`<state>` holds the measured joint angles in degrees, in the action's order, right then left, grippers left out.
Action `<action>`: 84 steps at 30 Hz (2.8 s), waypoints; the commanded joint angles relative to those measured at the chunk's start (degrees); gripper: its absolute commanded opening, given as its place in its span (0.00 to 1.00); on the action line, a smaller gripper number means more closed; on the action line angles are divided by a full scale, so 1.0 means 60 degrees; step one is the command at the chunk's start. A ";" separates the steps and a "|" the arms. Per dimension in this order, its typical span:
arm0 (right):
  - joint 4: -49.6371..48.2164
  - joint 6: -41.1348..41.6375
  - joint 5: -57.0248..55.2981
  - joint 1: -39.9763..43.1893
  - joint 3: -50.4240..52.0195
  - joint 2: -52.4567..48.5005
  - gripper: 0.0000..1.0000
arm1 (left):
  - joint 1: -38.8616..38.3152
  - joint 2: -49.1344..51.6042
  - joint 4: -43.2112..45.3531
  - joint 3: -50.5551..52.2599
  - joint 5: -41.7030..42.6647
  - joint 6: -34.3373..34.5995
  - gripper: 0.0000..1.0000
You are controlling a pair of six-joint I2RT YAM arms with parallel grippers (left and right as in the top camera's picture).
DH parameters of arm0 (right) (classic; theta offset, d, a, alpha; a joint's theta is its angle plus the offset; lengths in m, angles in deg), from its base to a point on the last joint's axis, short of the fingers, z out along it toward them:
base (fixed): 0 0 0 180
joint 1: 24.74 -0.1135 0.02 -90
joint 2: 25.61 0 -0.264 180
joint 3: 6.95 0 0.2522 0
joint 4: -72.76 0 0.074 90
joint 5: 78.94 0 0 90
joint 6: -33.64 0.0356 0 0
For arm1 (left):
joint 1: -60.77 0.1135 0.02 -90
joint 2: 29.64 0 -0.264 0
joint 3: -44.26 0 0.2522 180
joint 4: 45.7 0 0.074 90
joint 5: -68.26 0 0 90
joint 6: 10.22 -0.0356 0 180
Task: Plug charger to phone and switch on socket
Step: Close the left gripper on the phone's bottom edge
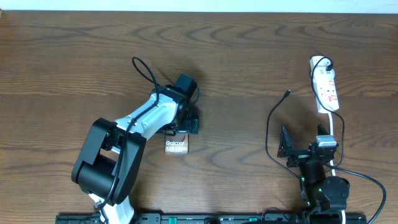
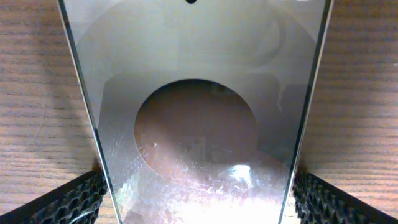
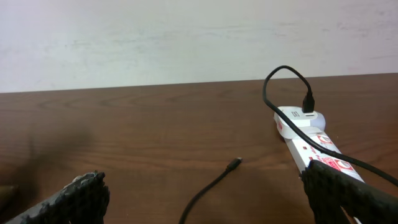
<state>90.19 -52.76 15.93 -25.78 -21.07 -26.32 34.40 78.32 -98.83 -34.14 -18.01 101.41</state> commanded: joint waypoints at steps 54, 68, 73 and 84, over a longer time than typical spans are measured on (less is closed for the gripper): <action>0.0040 -0.0117 -0.0036 -0.0022 0.0007 0.0055 0.99 | -0.0029 0.0579 0.0029 0.0124 -0.0007 -0.0597 0.67; 0.0040 -0.0117 -0.0036 -0.0022 0.0007 0.0055 0.99 | 0.0000 -0.0036 -0.0142 0.0025 0.0313 -0.0637 0.66; 0.0040 -0.0117 -0.0036 -0.0022 0.0007 0.0055 0.99 | 0.0000 -0.0248 -0.0182 0.0025 0.0321 -0.0637 0.65; 0.0040 -0.0117 -0.0036 -0.0022 0.0007 0.0055 0.99 | 0.0007 -0.0736 -0.0321 0.0025 0.0812 -0.0670 0.65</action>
<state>90.21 -52.76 15.93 -25.78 -21.07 -26.32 34.40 76.79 -100.36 -34.36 -14.71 97.91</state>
